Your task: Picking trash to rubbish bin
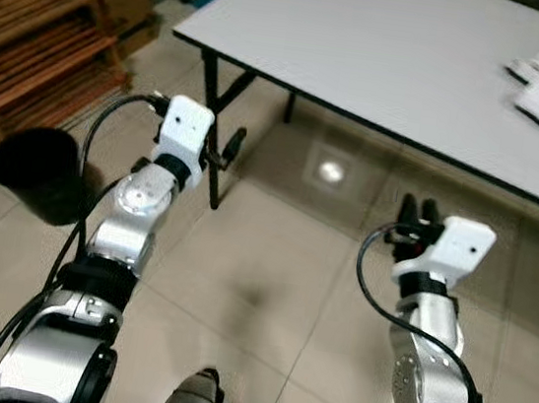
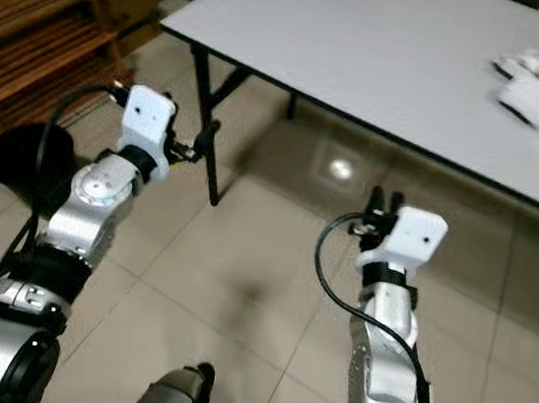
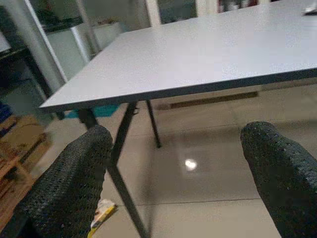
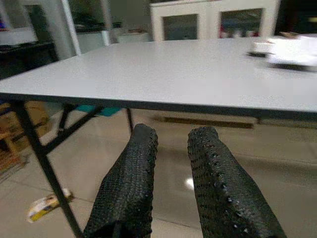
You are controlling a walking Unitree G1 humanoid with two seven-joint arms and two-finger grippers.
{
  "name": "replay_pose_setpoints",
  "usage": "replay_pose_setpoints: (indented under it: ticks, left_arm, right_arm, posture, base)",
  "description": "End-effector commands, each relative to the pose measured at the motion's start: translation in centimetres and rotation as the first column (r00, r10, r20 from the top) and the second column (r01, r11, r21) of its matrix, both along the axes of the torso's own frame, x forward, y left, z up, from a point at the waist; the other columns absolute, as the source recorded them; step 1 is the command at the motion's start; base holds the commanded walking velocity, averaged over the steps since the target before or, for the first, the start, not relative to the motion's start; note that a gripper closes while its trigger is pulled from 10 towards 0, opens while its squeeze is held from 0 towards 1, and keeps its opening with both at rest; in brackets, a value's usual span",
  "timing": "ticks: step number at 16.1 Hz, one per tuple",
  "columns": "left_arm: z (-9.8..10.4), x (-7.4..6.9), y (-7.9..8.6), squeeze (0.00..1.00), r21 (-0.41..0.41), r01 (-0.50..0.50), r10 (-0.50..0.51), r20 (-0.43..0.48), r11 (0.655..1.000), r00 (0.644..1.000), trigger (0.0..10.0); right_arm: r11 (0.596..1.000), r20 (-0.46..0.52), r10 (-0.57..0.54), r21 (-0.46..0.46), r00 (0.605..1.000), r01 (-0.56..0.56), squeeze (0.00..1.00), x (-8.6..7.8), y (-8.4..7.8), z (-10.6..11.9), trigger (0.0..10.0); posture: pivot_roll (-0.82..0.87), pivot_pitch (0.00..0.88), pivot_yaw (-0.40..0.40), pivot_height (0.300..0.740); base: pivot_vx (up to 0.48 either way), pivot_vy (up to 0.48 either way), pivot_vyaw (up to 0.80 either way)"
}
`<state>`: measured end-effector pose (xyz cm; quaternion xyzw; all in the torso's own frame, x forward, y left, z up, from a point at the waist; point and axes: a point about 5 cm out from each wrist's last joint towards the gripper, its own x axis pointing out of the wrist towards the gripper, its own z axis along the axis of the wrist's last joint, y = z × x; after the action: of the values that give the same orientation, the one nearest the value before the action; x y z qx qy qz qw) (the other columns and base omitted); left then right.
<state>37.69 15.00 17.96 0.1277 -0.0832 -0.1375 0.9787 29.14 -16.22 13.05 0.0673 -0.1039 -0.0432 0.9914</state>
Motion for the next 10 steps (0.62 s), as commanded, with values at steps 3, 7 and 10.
replay_pose_setpoints:
  ticks: [3, 7, 10]
  left_arm:
    - [-0.6, -0.1, -0.9, 0.0, -0.016, 0.037, -0.038, -0.029, 0.999, 0.999, 10.0]
    - [-1.8, -0.6, -2.6, 0.0, -0.063, 0.094, -0.099, -0.076, 0.994, 0.992, 10.0]
    - [-2.4, -1.0, -3.1, 0.0, -0.079, 0.104, -0.111, -0.087, 0.991, 0.99, 10.0]
  right_arm:
    - [0.995, -0.013, -0.094, -0.045, 0.995, 0.094, 0.0, -0.4, -1.2, 0.0, 10.0]
    - [0.971, -0.021, -0.217, -0.112, 0.976, 0.213, 0.0, -1.5, -3.8, -0.1, 10.0]
    - [0.953, -0.012, -0.264, -0.155, 0.965, 0.259, 0.0, -3.1, -5.2, 0.2, 10.0]
  posture:
    - [0.34, 0.18, -0.041, 0.74]
    - [0.32, 0.175, -0.049, 0.74]
    - [0.29, 0.17, -0.053, 0.74]
  base:
    - [0.0, 0.0, 0.0]
    - [0.0, 0.0, 0.0]
    - [0.0, 0.0, 0.0]
